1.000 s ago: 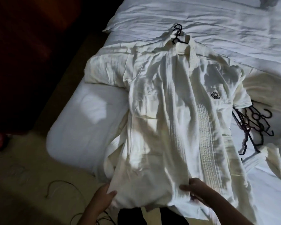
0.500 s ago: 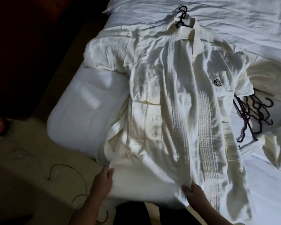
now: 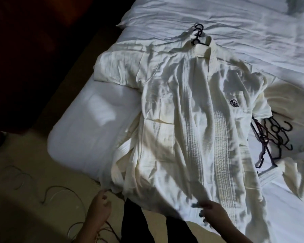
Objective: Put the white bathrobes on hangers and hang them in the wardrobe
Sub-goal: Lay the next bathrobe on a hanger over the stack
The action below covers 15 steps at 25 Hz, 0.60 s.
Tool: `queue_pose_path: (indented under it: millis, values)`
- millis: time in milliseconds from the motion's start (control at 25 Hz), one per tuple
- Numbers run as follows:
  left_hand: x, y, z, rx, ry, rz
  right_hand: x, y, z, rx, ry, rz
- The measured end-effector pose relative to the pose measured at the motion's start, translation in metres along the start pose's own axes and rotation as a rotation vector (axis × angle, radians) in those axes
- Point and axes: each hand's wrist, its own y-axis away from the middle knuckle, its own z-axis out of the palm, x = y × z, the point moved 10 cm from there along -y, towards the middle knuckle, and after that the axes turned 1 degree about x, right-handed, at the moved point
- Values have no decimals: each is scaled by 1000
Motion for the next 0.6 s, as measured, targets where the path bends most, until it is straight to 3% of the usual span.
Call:
queue_pose_path:
  millis: [80,120,280,400,480,600]
  values:
    - [52,-26,-27,193,55,168,-49,-4,-41,274,-152,-94]
    - [70,-39,-31,228,7,209,-66,-10,-50,318,-214,-105]
    - [102,-62,-38,179,-72,121,-107,-40,-54,173,-436,-103]
    - [120,-57,-81,179,118,104,-106,-50,-74,305,-337,-138]
    - [152,-52,-140,355,129,231,-100,-52,-81,359,-275,-168]
    - [228,-31,-230,748,-95,570,-92,-56,-78,327,-276,-159]
